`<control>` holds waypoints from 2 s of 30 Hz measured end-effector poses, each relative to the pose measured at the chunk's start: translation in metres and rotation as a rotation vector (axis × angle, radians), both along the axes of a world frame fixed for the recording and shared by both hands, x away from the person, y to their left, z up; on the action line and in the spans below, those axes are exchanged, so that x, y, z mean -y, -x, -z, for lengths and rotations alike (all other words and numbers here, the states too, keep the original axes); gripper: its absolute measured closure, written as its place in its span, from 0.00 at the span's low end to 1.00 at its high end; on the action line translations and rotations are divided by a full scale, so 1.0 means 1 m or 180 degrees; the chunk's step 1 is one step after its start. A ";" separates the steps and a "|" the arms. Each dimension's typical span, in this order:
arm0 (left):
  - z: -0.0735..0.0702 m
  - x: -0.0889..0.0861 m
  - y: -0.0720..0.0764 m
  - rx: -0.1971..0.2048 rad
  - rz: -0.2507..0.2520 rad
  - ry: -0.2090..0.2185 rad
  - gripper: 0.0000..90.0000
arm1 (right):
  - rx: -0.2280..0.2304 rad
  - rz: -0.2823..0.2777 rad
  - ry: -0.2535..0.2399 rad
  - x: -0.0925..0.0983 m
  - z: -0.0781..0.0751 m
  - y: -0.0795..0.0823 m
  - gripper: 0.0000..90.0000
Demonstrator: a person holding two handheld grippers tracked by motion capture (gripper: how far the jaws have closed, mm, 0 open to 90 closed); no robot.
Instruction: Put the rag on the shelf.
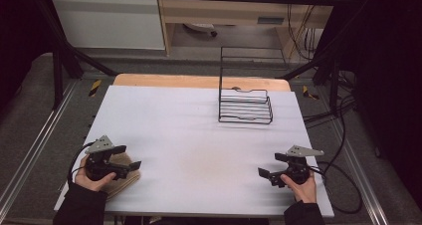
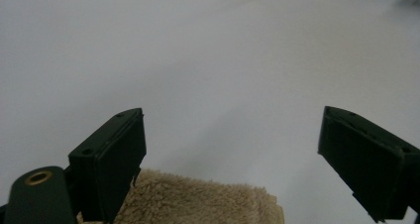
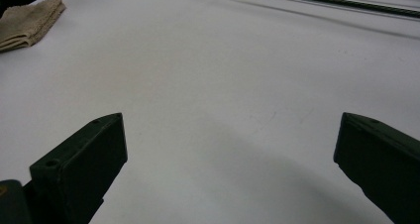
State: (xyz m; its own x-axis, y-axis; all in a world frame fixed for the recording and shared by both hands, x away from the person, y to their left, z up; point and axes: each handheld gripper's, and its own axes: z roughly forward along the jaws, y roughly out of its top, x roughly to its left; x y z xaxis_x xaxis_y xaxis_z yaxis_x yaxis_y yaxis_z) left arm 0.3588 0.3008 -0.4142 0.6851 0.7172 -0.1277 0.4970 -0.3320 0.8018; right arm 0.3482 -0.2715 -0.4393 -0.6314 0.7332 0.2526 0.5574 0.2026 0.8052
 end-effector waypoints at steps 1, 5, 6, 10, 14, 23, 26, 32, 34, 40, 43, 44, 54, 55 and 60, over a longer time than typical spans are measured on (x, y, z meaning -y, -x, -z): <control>0.000 -0.002 -0.001 -0.0009 -0.0013 -0.0008 0.13 | 0.0002 0.0000 0.0006 0.000 0.000 0.000 0.01; 0.000 -0.007 -0.004 -0.0052 -0.0078 -0.0063 0.15 | -0.0002 -0.0006 0.0021 0.000 0.000 -0.001 0.01; 0.000 -0.008 -0.006 -0.0061 -0.0093 -0.0083 0.15 | -0.0002 -0.0006 0.0021 0.000 0.000 -0.001 0.01; 0.000 -0.014 -0.012 -0.0107 -0.0158 -0.0127 0.17 | -0.0006 -0.0003 0.0014 0.000 0.000 -0.001 0.01; 0.002 -0.020 -0.018 -0.0159 -0.0251 -0.0167 0.20 | -0.0023 -0.0013 0.0022 -0.001 0.001 -0.001 0.01; 0.009 -0.029 -0.028 -0.0249 -0.0438 -0.0321 0.37 | -0.0040 -0.0010 0.0035 -0.001 0.001 -0.001 0.01; 0.012 -0.032 -0.031 -0.0288 -0.0517 -0.0391 0.45 | -0.0043 -0.0011 0.0034 -0.001 0.002 -0.002 0.01; 0.020 -0.039 -0.036 -0.0404 -0.0594 -0.0428 0.59 | -0.0049 -0.0005 0.0039 -0.001 0.002 -0.001 0.01; 0.021 -0.039 -0.037 -0.0419 -0.0575 -0.0450 0.63 | -0.0051 -0.0007 0.0043 -0.002 0.002 -0.002 0.01; 0.023 -0.037 -0.038 -0.0447 -0.0514 -0.0508 0.71 | -0.0054 -0.0014 0.0060 -0.002 0.002 -0.001 0.01; 0.024 -0.036 -0.038 -0.0467 -0.0512 -0.0542 0.73 | -0.0057 -0.0012 0.0051 -0.002 0.002 -0.001 0.01; 0.025 -0.036 -0.038 -0.0467 -0.0509 -0.0546 0.73 | -0.0050 -0.0020 0.0067 -0.002 0.002 -0.001 0.01; 0.025 -0.037 -0.040 -0.0529 -0.0486 -0.0532 0.80 | -0.0063 -0.0023 0.0076 -0.002 0.003 -0.002 0.01; 0.025 -0.036 -0.041 -0.0534 -0.0486 -0.0533 0.81 | -0.0067 -0.0018 0.0074 -0.002 0.003 -0.002 0.01; 0.024 -0.034 -0.041 -0.0522 -0.0473 -0.0589 0.86 | -0.0051 -0.0029 0.0089 -0.002 0.003 -0.002 0.01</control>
State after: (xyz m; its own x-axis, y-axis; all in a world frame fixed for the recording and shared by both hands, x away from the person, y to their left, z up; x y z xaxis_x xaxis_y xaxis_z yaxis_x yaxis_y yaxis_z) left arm 0.4000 0.3349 -0.4382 0.5518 0.8296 -0.0857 0.6691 -0.3789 0.6393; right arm 0.3505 -0.2693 -0.4425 -0.6340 0.7344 0.2423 0.5683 0.2299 0.7901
